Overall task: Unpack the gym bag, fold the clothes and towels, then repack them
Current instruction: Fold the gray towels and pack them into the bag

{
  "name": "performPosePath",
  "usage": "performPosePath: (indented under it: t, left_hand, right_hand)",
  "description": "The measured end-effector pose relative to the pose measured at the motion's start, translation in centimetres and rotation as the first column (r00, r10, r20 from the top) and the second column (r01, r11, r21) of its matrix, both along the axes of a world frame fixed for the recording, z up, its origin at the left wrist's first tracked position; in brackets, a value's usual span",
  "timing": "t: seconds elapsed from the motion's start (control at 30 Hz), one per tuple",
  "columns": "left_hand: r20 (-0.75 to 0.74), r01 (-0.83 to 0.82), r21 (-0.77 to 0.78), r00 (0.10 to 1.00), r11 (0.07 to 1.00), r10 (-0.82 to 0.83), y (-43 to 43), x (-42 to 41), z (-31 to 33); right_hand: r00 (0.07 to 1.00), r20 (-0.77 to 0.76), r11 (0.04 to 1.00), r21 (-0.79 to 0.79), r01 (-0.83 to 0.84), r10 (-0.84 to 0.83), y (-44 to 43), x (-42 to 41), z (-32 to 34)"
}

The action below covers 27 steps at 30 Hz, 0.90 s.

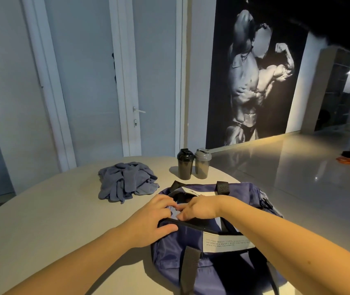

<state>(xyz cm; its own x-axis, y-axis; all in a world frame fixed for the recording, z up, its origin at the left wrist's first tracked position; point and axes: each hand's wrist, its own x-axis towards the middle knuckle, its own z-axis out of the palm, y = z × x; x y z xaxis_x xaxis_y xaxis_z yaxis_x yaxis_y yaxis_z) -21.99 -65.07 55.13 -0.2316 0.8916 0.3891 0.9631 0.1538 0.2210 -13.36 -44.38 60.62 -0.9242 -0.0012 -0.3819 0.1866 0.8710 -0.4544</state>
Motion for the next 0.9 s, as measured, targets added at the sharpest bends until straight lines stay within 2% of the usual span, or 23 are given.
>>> performPosePath:
  t: [0.07,0.17,0.3,0.4,0.53,0.67,0.77,0.83,0.9]
  left_hand:
    - [-0.05,-0.024,0.02,0.998,1.0,0.025,-0.1,0.4,-0.1]
    - [-0.093,-0.044,0.105,0.994,0.994,0.054,-0.9,1.0,0.0]
    - [-0.047,-0.112,0.221,0.991,0.969,0.126,-3.5,0.4,0.9]
    - [0.013,-0.252,0.248,0.966,0.936,0.257,-6.7,-2.7,0.3]
    - [0.105,-0.462,0.16,0.887,0.872,0.45,-9.9,-8.8,-0.9]
    - [0.159,-0.588,0.134,0.808,0.798,0.568,-10.3,-14.6,-1.5]
    - [0.187,-0.623,0.1,0.778,0.776,0.6,-8.7,-18.6,-2.2]
    - [0.218,-0.632,0.105,0.768,0.768,0.602,-6.8,-20.8,-2.5]
    - [0.219,-0.637,0.094,0.763,0.765,0.609,-4.6,-22.5,-2.6]
  right_hand:
    - [0.999,-0.006,0.999,0.022,-0.041,0.041,-0.1,0.2,0.2]
    - [0.995,-0.095,0.999,-0.052,0.014,-0.019,-0.1,1.0,3.4]
    - [0.959,-0.272,0.982,-0.19,0.022,-0.074,-1.8,1.1,7.8]
    - [0.904,-0.405,0.98,-0.191,0.06,-0.134,-4.1,-2.0,8.5]
    - [0.889,-0.439,0.991,-0.073,0.109,-0.13,-7.7,-8.7,7.3]
    - [0.881,-0.445,0.968,0.098,0.23,-0.164,-10.2,-16.7,3.9]
    - [0.909,-0.399,0.926,0.283,0.249,-0.123,-10.1,-22.4,1.2]
    - [0.913,-0.391,0.904,0.341,0.257,-0.112,-10.1,-25.1,0.2]
    - [0.948,-0.309,0.893,0.405,0.198,-0.07,-10.5,-27.3,-0.2]
